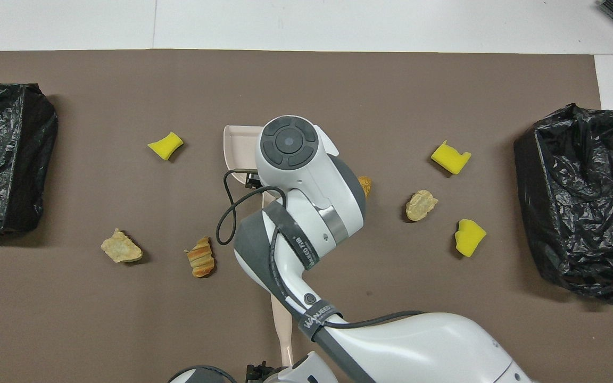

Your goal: Sweep and dump trash in bin

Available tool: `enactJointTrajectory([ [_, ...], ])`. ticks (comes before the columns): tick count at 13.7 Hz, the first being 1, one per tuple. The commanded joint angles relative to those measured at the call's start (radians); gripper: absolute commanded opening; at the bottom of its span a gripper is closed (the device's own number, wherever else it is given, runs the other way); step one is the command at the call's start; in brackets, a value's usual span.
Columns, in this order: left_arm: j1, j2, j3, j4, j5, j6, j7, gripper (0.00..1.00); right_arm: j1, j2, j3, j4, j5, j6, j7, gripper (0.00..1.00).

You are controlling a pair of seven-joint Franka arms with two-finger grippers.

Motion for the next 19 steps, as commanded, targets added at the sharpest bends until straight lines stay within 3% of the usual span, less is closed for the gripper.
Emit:
enactJointTrajectory([
  [1, -0.040, 0.000, 0.016, -0.029, -0.015, 0.025, -0.009, 0.94, 0.031, 0.022, 0.002, 0.017, -0.033, 0.018, 0.044, 1.00],
  [2, -0.046, 0.005, 0.016, -0.029, -0.015, 0.025, -0.010, 0.87, 0.037, 0.025, 0.002, 0.014, -0.033, 0.018, 0.044, 1.00],
  [5, -0.051, 0.006, 0.016, -0.026, -0.015, 0.017, -0.004, 0.33, 0.054, 0.024, 0.002, -0.007, -0.039, 0.018, 0.037, 1.00],
  [8, -0.040, 0.005, 0.020, -0.019, -0.016, -0.009, 0.009, 0.01, 0.059, -0.010, 0.004, -0.078, -0.039, 0.018, 0.034, 0.71],
  [9, -0.037, -0.003, 0.023, -0.012, -0.016, -0.036, 0.023, 0.00, 0.060, -0.017, 0.004, -0.096, -0.039, 0.020, 0.029, 0.62],
  [10, -0.033, -0.009, 0.029, 0.009, -0.016, -0.074, 0.079, 0.00, 0.062, -0.024, 0.004, -0.103, -0.039, 0.012, 0.026, 0.45],
  [12, 0.018, -0.012, 0.029, 0.059, -0.015, -0.209, 0.150, 0.00, 0.062, -0.022, 0.004, -0.089, -0.023, -0.014, 0.035, 0.04],
  [14, 0.047, -0.055, 0.030, 0.086, -0.004, -0.312, 0.212, 0.00, 0.047, -0.027, 0.002, -0.084, -0.016, -0.012, 0.029, 0.00],
  [19, 0.281, -0.254, 0.029, 0.074, 0.019, -0.607, 0.261, 0.00, -0.036, -0.131, 0.001, -0.095, -0.020, -0.032, -0.041, 0.00],
])
